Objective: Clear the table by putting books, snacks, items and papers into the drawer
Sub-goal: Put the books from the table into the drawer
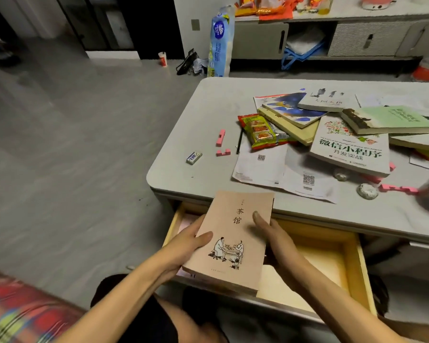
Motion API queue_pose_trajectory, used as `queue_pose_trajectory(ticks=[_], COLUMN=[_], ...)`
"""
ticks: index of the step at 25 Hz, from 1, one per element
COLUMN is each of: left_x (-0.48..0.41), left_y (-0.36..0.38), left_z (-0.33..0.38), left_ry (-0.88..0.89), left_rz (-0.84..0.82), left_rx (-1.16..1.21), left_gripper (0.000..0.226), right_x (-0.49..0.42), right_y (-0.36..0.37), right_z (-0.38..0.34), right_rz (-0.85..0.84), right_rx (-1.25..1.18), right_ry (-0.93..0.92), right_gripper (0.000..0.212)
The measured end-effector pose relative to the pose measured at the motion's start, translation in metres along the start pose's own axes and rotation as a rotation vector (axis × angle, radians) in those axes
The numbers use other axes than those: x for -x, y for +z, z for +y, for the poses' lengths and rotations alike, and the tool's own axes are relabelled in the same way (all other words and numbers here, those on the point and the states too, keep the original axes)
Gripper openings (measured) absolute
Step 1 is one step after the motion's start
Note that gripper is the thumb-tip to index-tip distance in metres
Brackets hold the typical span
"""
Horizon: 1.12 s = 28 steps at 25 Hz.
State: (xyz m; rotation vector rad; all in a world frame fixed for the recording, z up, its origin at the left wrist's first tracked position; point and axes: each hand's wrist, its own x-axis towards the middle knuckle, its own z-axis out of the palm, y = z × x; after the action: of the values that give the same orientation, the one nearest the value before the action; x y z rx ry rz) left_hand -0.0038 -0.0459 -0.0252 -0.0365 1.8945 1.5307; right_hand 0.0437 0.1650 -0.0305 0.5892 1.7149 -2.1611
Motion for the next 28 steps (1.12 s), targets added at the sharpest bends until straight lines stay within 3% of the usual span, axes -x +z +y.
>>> queue_pose_trajectory(ticks=[5,8,11,12,15,17,19,24,28], left_x=[0.000,-0.008,-0.029,-0.040,-0.058,-0.071,-0.088,-0.091,-0.096], left_y=[-0.030,-0.056,-0.072,-0.074,-0.073,-0.076,-0.086,-0.086,-0.084], left_z=[-0.015,-0.024,-0.029,-0.031,-0.037,-0.050,-0.068,-0.063,-0.067], left_ry=[-0.136,-0.238,-0.279,-0.320,-0.357,-0.406,-0.424,-0.450,-0.486], left_rz=[0.034,0.184,0.430,0.495,0.517,0.498,0.484,0.408,0.350], left_rx=[-0.269,-0.281,-0.005,0.043,0.123,0.127,0.125,-0.069,-0.233], left_gripper=[0.030,0.030,0.008,0.014,0.013,0.049,0.066,0.046,0.060], right_x=[-0.007,-0.021,-0.064,-0.082,-0.119,-0.135,-0.145,-0.150,-0.150], right_y=[0.012,0.020,0.032,0.036,0.047,0.058,0.070,0.085,0.092], right_z=[0.019,0.037,0.055,0.059,0.071,0.090,0.113,0.141,0.138], right_rz=[-0.062,-0.083,-0.065,-0.042,0.004,0.022,0.032,0.019,0.214], right_rx=[-0.030,-0.128,-0.223,-0.279,-0.307,-0.195,-0.094,-0.012,0.737], right_ry=[0.223,0.389,0.514,0.537,0.536,0.445,0.359,0.270,0.161], right_gripper=[0.025,0.025,0.030,0.032,0.028,0.036,0.047,0.053,0.059])
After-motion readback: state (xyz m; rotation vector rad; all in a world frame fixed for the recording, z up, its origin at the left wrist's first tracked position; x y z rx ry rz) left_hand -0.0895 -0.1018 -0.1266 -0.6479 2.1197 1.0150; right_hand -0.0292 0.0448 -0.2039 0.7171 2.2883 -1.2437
